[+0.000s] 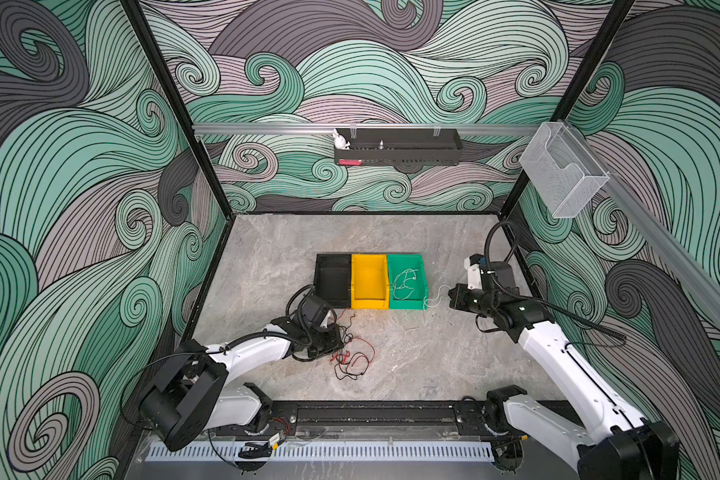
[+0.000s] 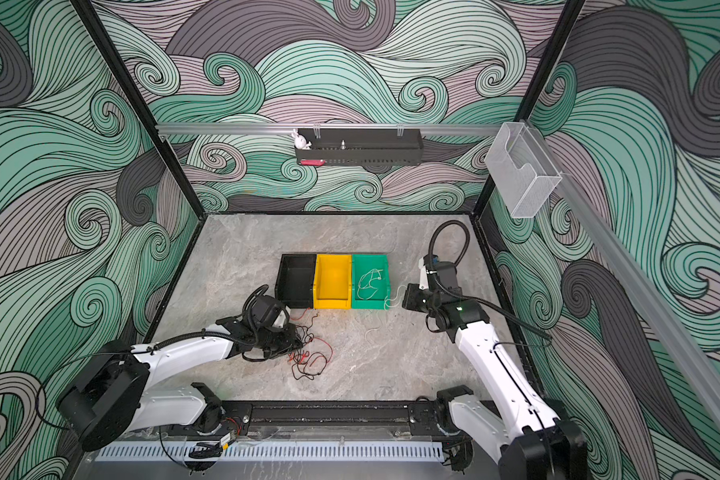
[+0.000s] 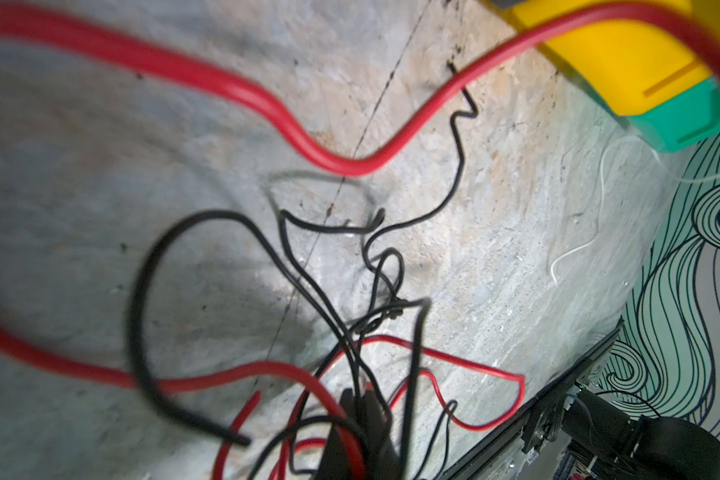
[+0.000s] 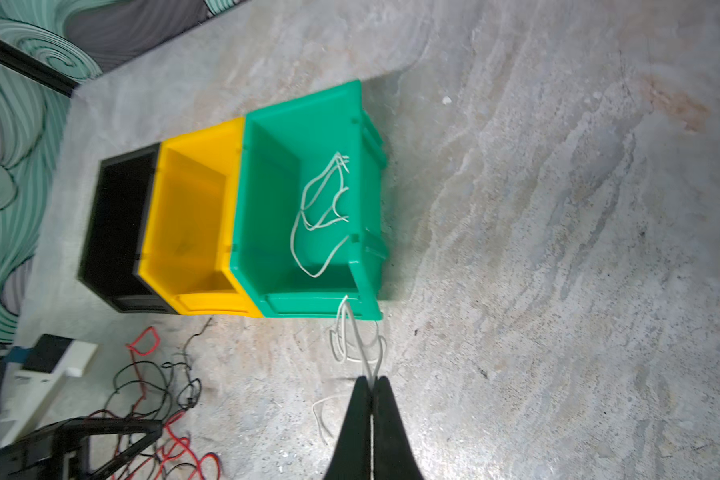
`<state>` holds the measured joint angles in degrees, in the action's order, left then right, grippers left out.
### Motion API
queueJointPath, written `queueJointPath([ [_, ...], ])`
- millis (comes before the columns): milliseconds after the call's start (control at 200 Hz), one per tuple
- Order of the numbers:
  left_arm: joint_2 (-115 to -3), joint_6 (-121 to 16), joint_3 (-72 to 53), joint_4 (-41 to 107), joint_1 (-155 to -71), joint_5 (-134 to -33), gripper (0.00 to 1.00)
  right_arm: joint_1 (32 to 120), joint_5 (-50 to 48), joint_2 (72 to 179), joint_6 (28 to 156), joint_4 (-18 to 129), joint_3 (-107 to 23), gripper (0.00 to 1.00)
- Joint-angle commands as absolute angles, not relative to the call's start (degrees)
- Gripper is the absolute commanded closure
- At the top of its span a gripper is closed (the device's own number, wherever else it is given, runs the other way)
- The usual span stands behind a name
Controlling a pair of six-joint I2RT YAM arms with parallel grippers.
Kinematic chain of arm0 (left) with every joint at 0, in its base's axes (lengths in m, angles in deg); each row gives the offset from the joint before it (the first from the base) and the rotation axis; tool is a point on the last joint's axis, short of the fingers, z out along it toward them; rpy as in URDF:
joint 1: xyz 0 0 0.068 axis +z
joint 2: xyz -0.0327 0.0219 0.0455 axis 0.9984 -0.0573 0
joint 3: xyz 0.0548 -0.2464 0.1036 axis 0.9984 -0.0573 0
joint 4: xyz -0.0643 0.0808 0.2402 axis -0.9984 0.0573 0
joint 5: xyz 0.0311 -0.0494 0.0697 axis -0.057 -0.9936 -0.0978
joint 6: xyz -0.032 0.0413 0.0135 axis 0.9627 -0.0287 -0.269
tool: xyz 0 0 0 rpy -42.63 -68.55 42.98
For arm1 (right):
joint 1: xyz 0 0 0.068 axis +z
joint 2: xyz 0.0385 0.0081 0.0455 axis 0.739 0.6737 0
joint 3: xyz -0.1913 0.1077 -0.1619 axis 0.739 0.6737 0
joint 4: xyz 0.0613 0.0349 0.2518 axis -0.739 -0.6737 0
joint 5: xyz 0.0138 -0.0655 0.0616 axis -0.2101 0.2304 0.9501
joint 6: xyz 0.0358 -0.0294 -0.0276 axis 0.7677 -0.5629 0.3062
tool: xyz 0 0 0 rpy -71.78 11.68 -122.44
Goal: Untangle the cables
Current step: 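Pull the white wire out of the tangle and lift it beside the green bin, then lower the white wire into the green bin and open the right gripper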
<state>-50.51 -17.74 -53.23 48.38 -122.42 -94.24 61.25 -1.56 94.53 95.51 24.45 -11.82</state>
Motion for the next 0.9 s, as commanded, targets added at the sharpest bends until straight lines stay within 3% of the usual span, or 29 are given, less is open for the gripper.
queueJointPath([
  [0,-50.94,-17.72,-52.15,49.06,-122.05,-94.15,1.00,61.35,1.46,92.79,95.45,21.60,-15.87,1.00],
  [896,-51.06,-17.53,-51.50,49.05,-122.07,-95.26,1.00,63.14,5.07,104.48,97.38,28.82,-27.83,0.99],
])
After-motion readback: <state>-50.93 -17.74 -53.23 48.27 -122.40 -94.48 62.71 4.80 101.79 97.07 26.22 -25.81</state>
